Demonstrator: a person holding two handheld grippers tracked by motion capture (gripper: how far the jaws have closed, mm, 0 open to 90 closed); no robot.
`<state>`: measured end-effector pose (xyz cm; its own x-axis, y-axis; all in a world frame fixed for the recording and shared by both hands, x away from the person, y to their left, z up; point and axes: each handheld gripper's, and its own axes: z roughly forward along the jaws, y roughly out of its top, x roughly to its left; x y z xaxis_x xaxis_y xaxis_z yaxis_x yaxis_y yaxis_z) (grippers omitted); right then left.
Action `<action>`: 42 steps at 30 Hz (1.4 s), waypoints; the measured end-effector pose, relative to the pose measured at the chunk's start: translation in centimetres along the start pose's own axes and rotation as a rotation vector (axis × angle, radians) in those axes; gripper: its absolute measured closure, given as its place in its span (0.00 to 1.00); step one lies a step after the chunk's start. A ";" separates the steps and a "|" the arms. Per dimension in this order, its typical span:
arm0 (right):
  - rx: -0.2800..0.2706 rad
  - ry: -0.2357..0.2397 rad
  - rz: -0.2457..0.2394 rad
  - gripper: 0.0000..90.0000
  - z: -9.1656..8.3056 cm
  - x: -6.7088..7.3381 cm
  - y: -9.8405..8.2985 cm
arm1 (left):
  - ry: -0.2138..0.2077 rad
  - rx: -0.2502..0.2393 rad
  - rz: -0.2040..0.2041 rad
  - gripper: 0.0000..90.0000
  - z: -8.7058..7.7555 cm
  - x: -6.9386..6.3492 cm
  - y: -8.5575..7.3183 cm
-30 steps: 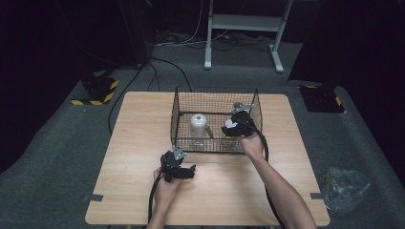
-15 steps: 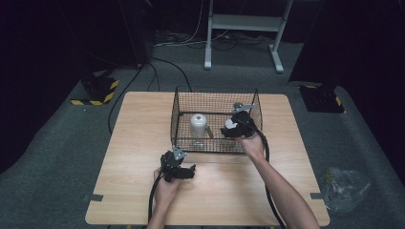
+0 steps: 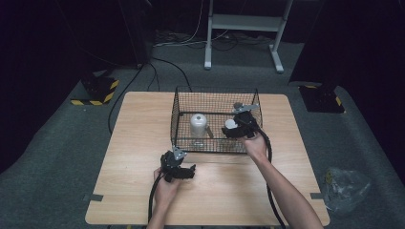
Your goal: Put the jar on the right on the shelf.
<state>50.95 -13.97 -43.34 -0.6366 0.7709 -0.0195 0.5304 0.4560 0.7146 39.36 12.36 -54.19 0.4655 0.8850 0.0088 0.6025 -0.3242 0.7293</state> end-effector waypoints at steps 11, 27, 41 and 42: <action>-0.034 0.008 -0.007 0.26 -1.2 -0.1 -0.1 | 0.000 0.000 0.000 0.12 0.0 0.0 0.0; -0.085 0.027 0.003 0.26 -3.0 -0.4 -0.3 | 0.000 0.000 0.000 0.12 0.0 0.0 0.0; -0.123 0.042 0.011 0.26 -4.6 -0.7 -0.7 | 0.000 0.000 -0.001 0.12 0.0 0.0 0.0; -0.125 0.043 0.013 0.26 -4.7 -0.7 -0.7 | 0.000 0.000 0.000 0.12 0.0 0.0 0.0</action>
<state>48.38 -16.88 -40.57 -0.6553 0.7551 0.0184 0.4664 0.3853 0.7963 39.36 12.36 -54.19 0.4652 0.8851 0.0086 0.6025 -0.3238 0.7294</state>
